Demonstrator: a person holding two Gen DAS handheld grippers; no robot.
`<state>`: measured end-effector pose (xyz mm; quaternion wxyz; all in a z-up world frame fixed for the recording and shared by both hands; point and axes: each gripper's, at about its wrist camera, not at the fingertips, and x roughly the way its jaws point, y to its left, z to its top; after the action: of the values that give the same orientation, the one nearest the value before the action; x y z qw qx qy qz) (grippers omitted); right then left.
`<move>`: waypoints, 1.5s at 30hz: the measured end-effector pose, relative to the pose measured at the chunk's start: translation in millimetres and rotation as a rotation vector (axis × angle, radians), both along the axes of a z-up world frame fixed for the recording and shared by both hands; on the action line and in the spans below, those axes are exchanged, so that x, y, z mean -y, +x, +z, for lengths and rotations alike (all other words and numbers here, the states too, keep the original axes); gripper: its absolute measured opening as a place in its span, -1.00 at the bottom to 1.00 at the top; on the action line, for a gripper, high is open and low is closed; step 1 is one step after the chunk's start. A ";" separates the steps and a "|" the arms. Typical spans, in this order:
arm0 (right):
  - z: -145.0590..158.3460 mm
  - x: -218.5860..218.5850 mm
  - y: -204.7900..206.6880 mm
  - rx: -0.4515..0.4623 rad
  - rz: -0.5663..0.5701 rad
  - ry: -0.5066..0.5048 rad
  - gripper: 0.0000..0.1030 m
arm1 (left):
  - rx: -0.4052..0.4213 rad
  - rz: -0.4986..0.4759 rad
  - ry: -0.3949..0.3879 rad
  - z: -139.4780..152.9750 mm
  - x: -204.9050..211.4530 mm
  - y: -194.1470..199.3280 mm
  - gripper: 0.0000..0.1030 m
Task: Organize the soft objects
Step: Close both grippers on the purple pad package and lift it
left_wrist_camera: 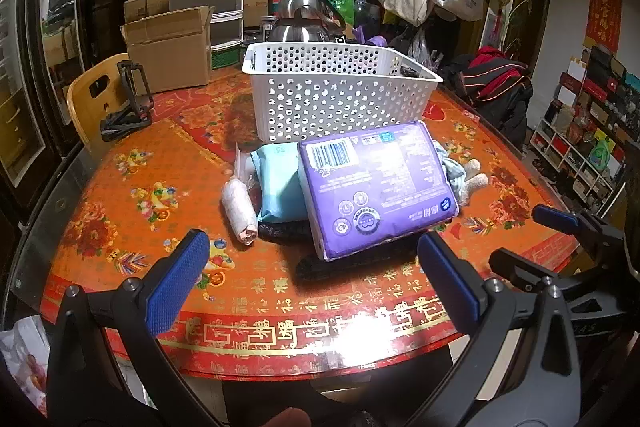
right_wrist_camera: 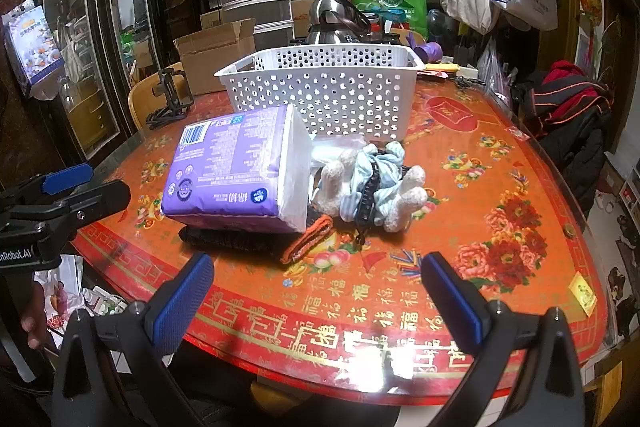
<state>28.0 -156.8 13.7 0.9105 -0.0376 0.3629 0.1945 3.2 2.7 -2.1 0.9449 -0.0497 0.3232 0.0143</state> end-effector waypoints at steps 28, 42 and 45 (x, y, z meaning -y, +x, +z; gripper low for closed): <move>-10.8 -33.5 75.8 -0.022 0.124 0.138 0.42 | -0.065 -0.146 -0.204 -43.5 -29.3 77.4 0.55; -10.7 -43.5 66.1 -0.029 0.200 0.148 -0.09 | -0.039 -0.201 -0.196 -36.2 -9.5 70.2 -0.03; -7.2 -46.4 55.0 0.007 0.194 0.120 -0.11 | 0.002 -0.197 -0.149 -27.4 -3.1 60.9 -0.03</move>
<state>83.0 -110.3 6.6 0.8893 -0.0187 0.3422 0.3027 64.1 5.8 -29.6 0.9357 -0.0879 0.3258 -0.1027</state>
